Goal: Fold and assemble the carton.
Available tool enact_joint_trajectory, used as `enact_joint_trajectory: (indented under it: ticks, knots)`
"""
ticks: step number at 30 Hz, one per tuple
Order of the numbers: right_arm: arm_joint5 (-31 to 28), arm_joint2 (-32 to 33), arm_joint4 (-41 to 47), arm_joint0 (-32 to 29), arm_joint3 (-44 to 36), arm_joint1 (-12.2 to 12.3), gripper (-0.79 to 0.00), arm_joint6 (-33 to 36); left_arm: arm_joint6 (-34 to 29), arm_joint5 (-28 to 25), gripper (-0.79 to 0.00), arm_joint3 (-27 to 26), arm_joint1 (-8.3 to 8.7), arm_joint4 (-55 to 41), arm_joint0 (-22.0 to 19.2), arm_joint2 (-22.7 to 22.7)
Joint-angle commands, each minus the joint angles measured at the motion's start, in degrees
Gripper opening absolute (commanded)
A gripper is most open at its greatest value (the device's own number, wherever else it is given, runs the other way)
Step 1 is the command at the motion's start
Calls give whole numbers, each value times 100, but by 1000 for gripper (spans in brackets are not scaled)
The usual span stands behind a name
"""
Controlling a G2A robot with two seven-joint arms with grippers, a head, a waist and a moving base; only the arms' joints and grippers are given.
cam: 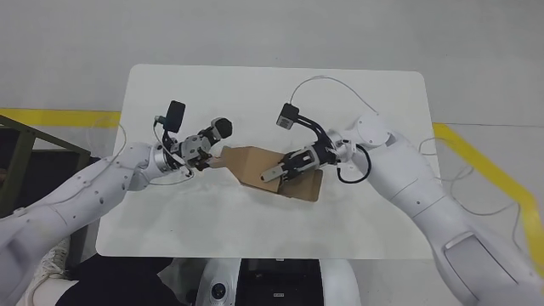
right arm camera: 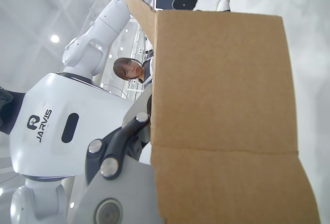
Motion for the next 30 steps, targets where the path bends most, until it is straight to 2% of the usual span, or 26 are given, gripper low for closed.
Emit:
enact_joint_trajectory:
  ticks: [1,11,30]
  knots:
    - [-21,49,14,-24,-7,16,-785,-21,0,0,0,-92,38,106,33,-49]
    - [-39,131,47,-88,-66,36,-785,-39,0,0,0,-294,103,455,170,-237]
    - [8,-73,37,-7,-125,-72,-785,7,-541,0,0,-297,-91,169,-3,-203]
